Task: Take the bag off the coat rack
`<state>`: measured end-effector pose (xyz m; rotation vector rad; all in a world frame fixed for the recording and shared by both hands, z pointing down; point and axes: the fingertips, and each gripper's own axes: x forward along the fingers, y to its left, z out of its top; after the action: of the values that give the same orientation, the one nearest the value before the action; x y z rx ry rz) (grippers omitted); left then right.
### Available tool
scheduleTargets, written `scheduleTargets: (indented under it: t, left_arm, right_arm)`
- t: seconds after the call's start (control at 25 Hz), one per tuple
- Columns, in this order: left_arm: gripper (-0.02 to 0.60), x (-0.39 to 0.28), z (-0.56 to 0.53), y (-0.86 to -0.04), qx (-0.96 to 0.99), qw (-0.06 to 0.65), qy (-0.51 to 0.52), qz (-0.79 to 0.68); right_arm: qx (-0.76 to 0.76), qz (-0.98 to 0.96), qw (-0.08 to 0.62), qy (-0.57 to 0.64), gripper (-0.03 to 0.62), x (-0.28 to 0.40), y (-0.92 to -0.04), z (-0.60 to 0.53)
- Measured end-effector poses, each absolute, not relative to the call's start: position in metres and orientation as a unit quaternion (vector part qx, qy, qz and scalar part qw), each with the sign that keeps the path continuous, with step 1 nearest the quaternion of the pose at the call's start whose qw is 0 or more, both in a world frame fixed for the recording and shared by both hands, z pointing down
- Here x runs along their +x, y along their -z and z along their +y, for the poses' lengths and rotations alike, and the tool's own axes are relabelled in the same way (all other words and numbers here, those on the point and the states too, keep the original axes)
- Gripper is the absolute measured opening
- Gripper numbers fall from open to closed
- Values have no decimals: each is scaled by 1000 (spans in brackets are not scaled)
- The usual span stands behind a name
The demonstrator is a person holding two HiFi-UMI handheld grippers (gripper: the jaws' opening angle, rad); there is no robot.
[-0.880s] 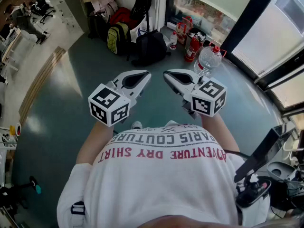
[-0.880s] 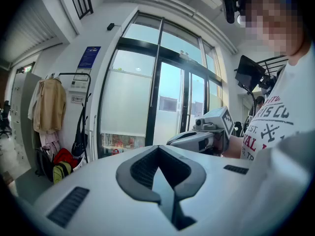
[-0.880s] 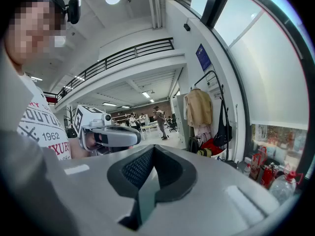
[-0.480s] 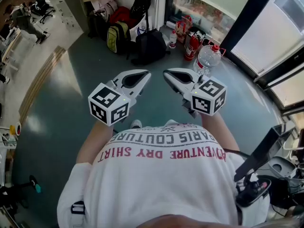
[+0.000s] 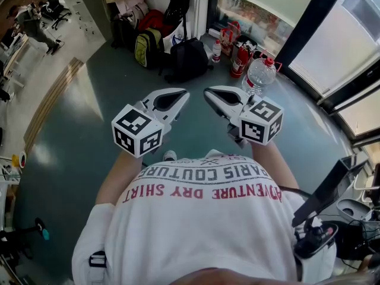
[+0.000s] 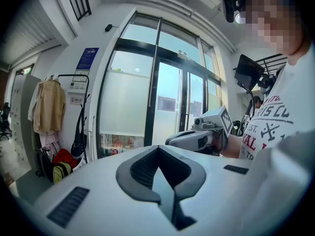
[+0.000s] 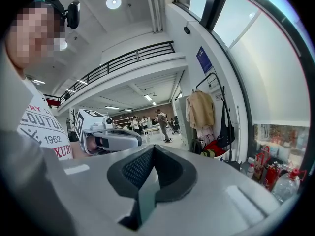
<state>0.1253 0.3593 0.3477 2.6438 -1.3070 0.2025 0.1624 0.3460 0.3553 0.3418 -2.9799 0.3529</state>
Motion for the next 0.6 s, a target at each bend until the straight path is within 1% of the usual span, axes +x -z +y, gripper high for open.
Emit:
scheduleTargets:
  t: [0.6]
  left_arm:
    - [2,136,334,-339,893,85,-59,-438]
  right_arm:
    - [120,-985,58,-108,-3,177,-350,319]
